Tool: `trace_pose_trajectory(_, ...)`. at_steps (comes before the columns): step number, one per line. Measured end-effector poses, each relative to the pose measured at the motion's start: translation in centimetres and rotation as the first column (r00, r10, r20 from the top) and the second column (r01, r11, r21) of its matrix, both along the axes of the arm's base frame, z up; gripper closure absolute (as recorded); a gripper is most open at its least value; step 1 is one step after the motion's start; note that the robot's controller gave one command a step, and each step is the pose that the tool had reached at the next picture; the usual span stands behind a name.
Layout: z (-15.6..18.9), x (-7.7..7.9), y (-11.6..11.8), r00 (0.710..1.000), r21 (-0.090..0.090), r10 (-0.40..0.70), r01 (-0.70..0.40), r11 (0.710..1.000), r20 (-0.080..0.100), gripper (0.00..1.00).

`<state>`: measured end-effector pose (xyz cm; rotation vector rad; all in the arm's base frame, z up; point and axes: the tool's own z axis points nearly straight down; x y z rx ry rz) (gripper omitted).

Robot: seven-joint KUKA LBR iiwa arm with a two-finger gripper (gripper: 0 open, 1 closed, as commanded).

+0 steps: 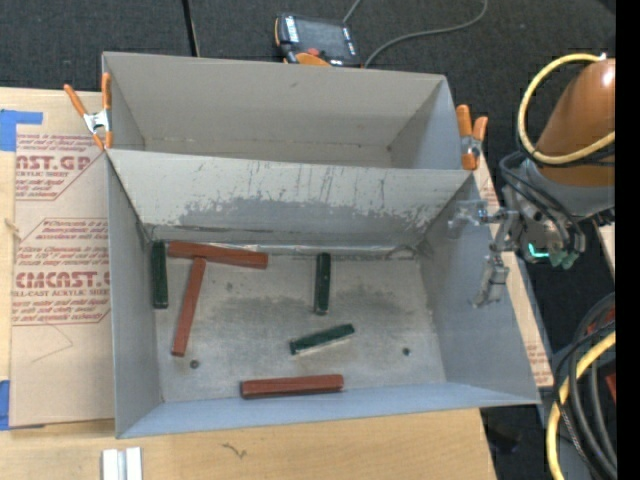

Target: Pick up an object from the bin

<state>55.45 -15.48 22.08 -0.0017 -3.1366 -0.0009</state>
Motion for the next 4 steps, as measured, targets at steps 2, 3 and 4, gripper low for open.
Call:
trace_pose_trajectory(2,-15.4,-4.7,12.4,0.985,0.005,0.170,-0.170,0.985,0.000,0.00)
trace_pose_trajectory(3,-15.2,-4.8,19.3,0.968,0.003,0.252,-0.252,0.968,0.006,0.00)
trace_pose_trajectory(4,-15.1,-4.8,18.9,0.969,0.000,0.247,-0.247,0.969,0.003,1.00)
